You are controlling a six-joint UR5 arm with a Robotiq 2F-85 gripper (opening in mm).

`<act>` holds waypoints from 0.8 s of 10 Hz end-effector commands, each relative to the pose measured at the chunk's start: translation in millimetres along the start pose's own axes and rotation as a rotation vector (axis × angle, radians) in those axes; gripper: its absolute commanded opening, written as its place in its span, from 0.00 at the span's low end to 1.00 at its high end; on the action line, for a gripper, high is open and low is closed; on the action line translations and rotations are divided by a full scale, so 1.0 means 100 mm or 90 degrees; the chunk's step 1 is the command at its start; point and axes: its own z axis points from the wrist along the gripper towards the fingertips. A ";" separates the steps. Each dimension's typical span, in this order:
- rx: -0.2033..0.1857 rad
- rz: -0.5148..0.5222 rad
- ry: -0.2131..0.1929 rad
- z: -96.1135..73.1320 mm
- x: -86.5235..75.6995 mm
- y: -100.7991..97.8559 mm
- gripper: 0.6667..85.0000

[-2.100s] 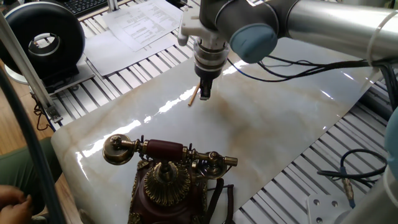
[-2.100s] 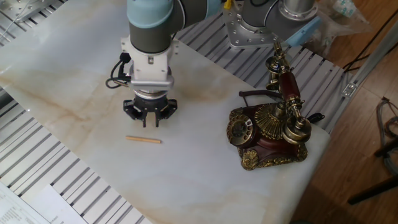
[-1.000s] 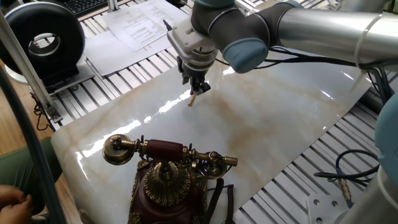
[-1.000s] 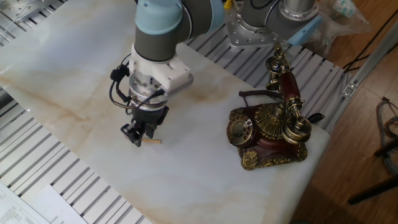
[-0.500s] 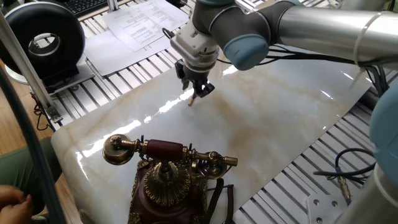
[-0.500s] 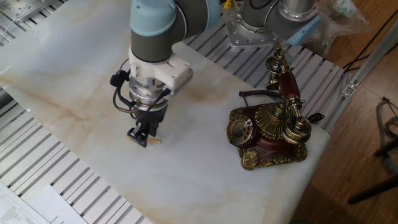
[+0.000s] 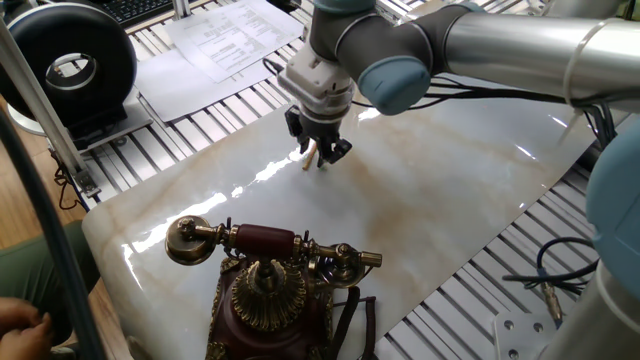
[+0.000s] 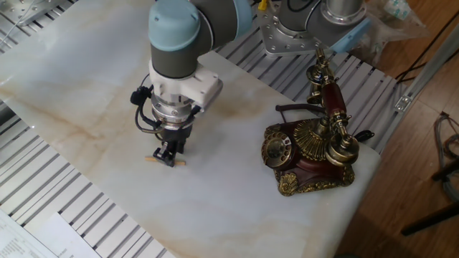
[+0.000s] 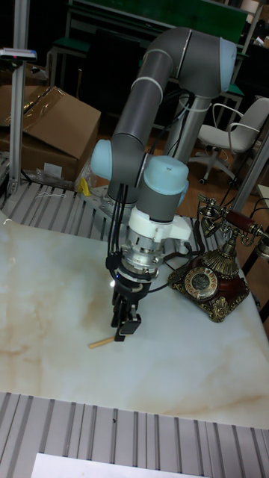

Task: Dial a number on an old rotary phone

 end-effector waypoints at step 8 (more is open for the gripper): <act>0.027 0.072 -0.009 0.04 -0.19 -0.07 0.01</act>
